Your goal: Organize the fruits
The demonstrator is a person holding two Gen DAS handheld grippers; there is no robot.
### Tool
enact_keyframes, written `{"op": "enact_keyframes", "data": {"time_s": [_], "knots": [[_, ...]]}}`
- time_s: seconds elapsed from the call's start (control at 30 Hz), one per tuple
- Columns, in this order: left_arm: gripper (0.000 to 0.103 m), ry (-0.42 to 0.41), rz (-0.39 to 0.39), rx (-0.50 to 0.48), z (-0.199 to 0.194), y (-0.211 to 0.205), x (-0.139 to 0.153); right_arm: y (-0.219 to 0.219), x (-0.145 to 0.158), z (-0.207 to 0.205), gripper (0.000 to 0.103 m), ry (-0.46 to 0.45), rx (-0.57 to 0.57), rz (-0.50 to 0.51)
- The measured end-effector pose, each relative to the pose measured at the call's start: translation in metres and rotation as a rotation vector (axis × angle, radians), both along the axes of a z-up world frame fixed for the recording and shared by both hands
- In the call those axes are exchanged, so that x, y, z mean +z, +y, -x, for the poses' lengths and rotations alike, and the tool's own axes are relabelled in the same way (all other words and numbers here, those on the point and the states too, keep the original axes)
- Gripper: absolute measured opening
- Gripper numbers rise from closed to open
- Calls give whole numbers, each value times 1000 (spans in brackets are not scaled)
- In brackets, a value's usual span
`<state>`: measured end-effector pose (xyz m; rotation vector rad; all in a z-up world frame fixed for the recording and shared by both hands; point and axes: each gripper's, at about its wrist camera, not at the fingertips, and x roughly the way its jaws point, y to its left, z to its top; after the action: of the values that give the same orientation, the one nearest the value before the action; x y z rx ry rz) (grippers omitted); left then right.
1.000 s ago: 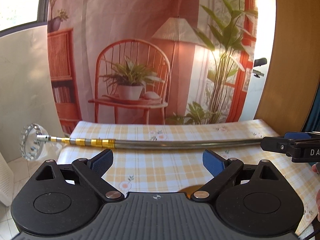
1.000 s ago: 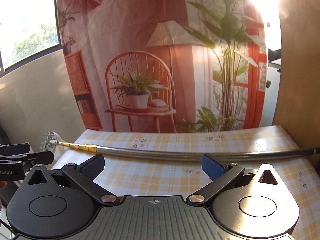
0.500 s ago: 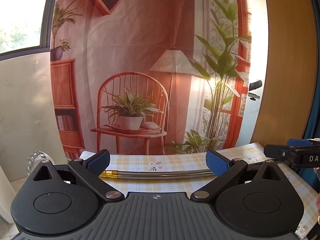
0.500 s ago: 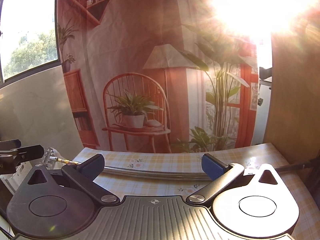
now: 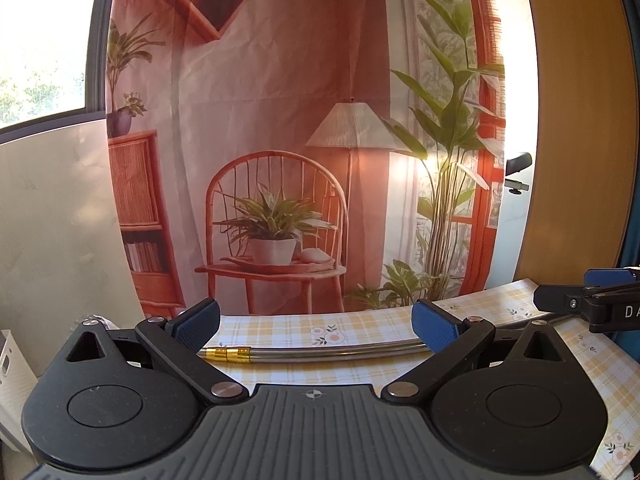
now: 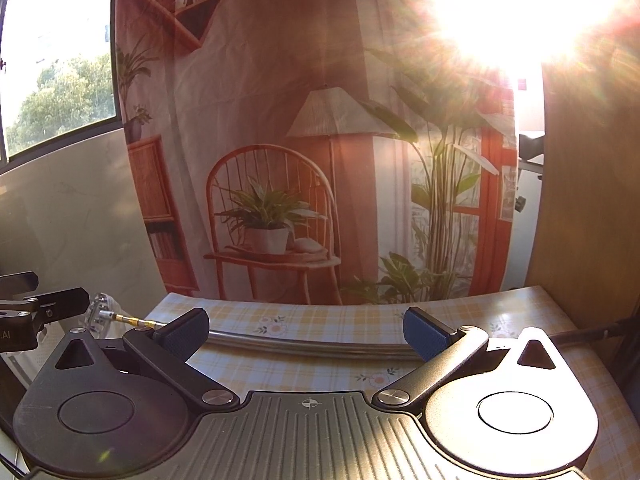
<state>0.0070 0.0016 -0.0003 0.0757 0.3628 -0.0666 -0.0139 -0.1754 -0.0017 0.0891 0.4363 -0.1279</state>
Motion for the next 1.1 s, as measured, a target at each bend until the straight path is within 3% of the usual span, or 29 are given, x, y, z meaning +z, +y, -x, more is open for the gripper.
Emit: {"op": "enact_keyframes", "data": {"time_s": [1.1], "knots": [[103,6,-2,-19,3,1,2,-1,-2,-1,103,22,11,-15]]}}
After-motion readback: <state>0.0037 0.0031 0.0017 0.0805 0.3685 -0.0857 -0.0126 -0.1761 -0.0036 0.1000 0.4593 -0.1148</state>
